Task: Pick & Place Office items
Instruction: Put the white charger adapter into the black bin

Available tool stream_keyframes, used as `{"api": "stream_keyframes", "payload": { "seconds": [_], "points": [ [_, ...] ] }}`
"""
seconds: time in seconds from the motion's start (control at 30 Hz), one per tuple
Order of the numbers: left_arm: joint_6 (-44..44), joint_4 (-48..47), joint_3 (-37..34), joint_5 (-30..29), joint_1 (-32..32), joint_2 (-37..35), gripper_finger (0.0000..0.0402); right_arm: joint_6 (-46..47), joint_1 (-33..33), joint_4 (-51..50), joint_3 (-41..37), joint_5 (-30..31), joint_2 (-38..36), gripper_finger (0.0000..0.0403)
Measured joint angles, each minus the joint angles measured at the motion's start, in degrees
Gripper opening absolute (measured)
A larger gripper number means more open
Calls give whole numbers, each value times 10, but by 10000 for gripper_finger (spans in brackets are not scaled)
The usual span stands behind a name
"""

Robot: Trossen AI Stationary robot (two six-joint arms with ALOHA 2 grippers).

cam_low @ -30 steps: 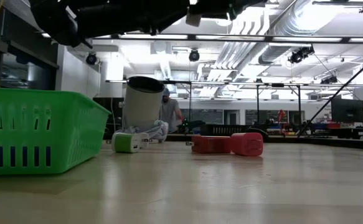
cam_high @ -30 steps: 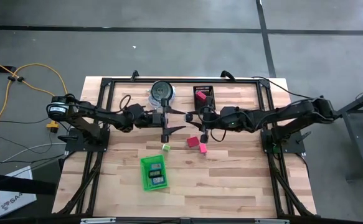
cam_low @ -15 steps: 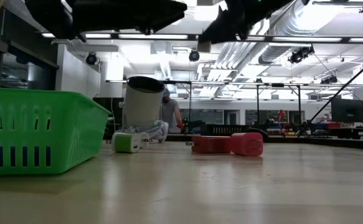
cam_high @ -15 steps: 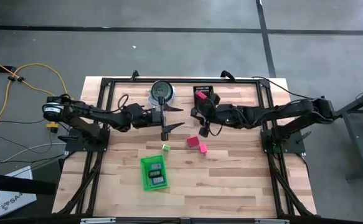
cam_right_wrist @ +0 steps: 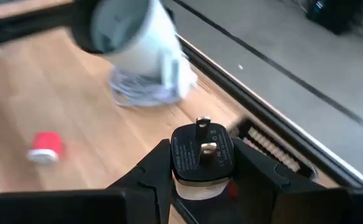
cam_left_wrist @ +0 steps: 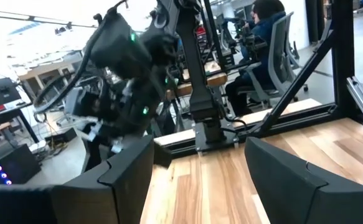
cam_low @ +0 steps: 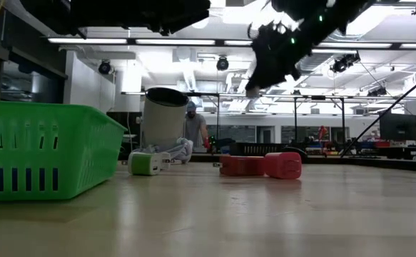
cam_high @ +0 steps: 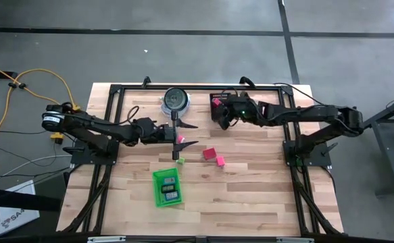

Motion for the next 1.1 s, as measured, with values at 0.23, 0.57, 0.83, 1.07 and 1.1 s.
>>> {"api": "stream_keyframes", "payload": {
  "seconds": [0.23,0.57,0.83,1.07,1.1],
  "points": [
    [0,-1,0,0,0,0,244,27,-14,75,-66,5,1,122],
    [-3,-1,0,0,0,0,244,59,-15,102,-109,8,44,121],
    [-9,-1,0,0,0,0,244,59,-25,149,-108,16,104,121],
    [-7,-1,0,0,0,0,244,60,-30,138,-108,31,109,121],
    [-7,-1,0,0,0,0,244,60,-30,136,-108,30,109,122]
  ]
}}
